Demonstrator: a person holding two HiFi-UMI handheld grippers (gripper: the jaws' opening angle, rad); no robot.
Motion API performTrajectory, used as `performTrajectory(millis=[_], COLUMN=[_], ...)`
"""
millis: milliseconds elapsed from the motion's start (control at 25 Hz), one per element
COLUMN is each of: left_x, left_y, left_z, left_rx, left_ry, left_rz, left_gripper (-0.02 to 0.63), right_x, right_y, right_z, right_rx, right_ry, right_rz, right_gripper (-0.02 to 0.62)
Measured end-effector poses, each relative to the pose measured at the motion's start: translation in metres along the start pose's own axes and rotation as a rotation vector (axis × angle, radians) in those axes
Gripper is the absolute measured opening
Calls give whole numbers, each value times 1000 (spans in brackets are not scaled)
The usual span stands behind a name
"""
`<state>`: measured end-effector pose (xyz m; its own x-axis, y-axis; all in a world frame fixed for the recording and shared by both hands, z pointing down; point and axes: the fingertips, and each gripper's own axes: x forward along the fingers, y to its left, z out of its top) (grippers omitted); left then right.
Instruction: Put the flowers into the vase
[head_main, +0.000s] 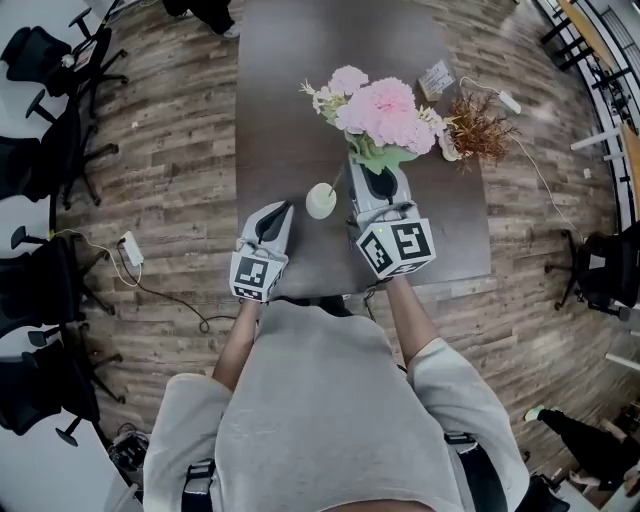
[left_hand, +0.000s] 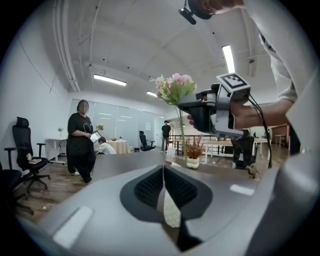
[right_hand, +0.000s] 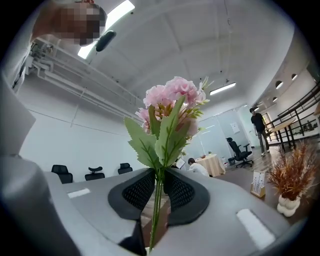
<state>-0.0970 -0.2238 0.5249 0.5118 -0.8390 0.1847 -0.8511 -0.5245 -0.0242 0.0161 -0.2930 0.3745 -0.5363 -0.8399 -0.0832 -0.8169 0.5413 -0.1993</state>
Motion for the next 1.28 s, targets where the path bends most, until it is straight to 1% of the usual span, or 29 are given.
performTrajectory(millis=[80, 120, 160, 200, 240, 280, 360, 400, 560, 600, 720, 800, 840, 880, 920, 960, 1280], left_x=[4, 8, 12, 17, 21, 26, 36, 41, 56, 60, 72, 82, 86, 89, 90, 90, 95], left_y=[-3, -5, -6, -8, -10, -14, -24, -28, -40, -43, -46, -48, -49, -50, -51, -51, -47], left_z=[-6, -9, -12, -15, -19, -25, -40, -47, -73, -76, -76, -75, -74, -74, -75, -75, -73], left_rx=[3, 7, 13, 22, 39, 61, 92, 99, 135, 139, 135, 149, 161, 170, 175, 175, 152], left_ry=[11, 16, 20, 25, 33, 42, 65, 77, 108, 110, 89, 80, 79, 76, 72, 69, 56], left_rz=[-22, -39, -56, -73, -92, -111, -154, -173, -205, -210, -209, -212, -216, -217, -213, -208, -183], left_gripper=[25, 84, 163, 260, 333, 356, 439, 454, 483, 482, 486, 483, 472, 435, 376, 351, 347], right_x=[1, 1, 3, 4, 4, 4, 4, 4, 6, 6, 4, 7, 8, 8, 7, 6, -3], right_y=[3, 5, 6, 8, 9, 11, 12, 12, 14, 15, 15, 14, 14, 15, 15, 17, 21], right_z=[-6, -9, -12, -15, -19, -23, -30, -32, -41, -43, -50, -52, -53, -55, -57, -59, -82], right_rx=[-13, -14, -13, -12, -11, -11, -12, -15, -33, -36, -36, -32, -29, -28, -29, -31, -69], right_ry=[-3, -3, 0, 6, 13, 21, 32, 35, 42, 45, 51, 50, 49, 50, 50, 51, 65], right_rz=[11, 17, 21, 23, 24, 25, 24, 24, 26, 26, 29, 33, 35, 36, 38, 39, 52], right_gripper=[63, 63, 63, 63, 63, 63, 63, 63, 63, 63, 63, 63, 63, 63, 63, 63, 67])
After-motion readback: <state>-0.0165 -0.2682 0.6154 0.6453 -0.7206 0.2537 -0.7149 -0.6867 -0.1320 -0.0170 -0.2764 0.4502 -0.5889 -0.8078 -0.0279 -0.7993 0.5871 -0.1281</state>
